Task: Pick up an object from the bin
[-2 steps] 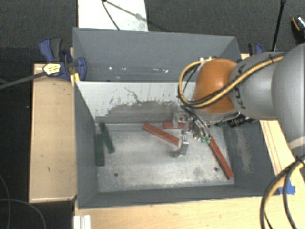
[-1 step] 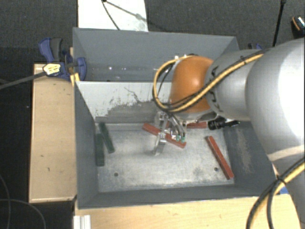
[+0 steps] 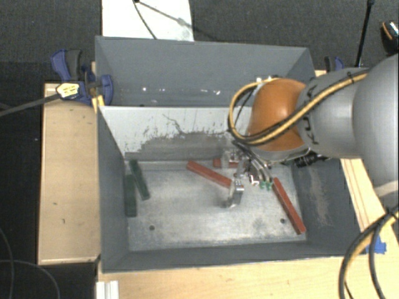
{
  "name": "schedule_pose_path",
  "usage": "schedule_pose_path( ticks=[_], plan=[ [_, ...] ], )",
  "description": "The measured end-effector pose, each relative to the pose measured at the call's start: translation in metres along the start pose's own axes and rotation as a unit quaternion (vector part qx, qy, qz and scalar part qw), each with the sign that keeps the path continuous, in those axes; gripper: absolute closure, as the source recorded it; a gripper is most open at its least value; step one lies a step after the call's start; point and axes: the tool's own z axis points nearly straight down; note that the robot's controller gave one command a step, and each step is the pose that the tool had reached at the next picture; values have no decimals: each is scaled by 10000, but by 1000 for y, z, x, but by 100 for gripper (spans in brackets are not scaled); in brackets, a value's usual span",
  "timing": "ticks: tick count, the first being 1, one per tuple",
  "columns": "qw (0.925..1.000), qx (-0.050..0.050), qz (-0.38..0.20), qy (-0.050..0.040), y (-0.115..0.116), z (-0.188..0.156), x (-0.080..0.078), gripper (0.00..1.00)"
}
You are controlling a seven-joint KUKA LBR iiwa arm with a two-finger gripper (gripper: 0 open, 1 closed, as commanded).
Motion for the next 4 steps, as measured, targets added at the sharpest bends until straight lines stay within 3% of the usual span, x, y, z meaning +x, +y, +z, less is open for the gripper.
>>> schedule_pose_path(
  ticks=[1, 2, 3, 4],
  plan=[
    [10000, -14, -1, -26, 2, -2, -1, 100],
    [9982, -10, -593, -33, 4, -17, -4, 100],
    [9983, -13, -583, -28, 4, -16, -4, 0],
    [9952, -17, -979, -20, 41, 1, -5, 0]
  ],
)
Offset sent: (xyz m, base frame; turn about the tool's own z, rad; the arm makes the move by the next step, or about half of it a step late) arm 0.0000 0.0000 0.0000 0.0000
